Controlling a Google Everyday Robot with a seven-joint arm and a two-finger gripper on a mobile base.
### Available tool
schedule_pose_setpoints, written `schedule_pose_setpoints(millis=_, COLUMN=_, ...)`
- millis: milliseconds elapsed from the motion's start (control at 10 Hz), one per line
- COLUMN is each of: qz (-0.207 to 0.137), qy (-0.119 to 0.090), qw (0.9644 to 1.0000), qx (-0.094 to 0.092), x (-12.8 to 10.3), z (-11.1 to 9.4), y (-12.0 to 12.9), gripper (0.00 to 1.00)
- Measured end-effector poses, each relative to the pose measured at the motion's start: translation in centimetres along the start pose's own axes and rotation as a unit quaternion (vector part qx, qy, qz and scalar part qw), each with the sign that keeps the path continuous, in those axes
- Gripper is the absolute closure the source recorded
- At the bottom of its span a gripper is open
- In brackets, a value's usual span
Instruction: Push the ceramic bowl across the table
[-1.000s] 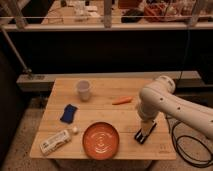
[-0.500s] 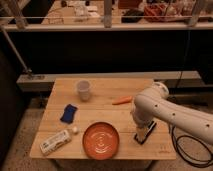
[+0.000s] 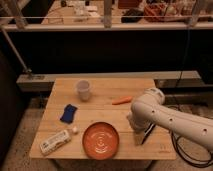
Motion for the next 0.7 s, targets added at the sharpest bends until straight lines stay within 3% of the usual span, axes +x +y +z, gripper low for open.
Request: schedule_pose_setpoints(millis=700, qz=-0.012, qy=-0.014, qw=0.9998, qx=-0.005, x=-1.2, z=1.2, y=1.8, gripper=0.2)
